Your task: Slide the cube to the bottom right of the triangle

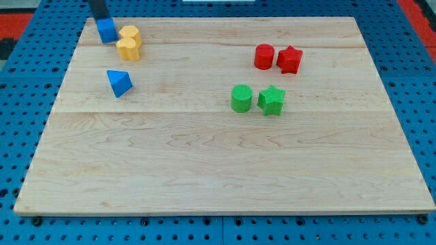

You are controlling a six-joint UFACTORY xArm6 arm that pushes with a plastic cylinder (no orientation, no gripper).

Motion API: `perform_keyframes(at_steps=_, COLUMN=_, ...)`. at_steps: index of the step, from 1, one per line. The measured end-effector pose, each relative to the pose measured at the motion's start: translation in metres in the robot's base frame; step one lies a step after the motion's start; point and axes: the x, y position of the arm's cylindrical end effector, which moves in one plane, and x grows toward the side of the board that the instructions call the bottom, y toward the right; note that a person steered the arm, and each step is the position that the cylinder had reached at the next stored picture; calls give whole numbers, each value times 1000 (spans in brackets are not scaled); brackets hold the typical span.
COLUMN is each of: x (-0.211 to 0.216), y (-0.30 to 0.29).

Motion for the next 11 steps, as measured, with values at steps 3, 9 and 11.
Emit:
perform_keyframes(at_steps=3, x=189, y=-80)
perform_keyframes(at_steps=9, x=111, y=100)
perform_keyframes(at_steps=11, x=125, y=131)
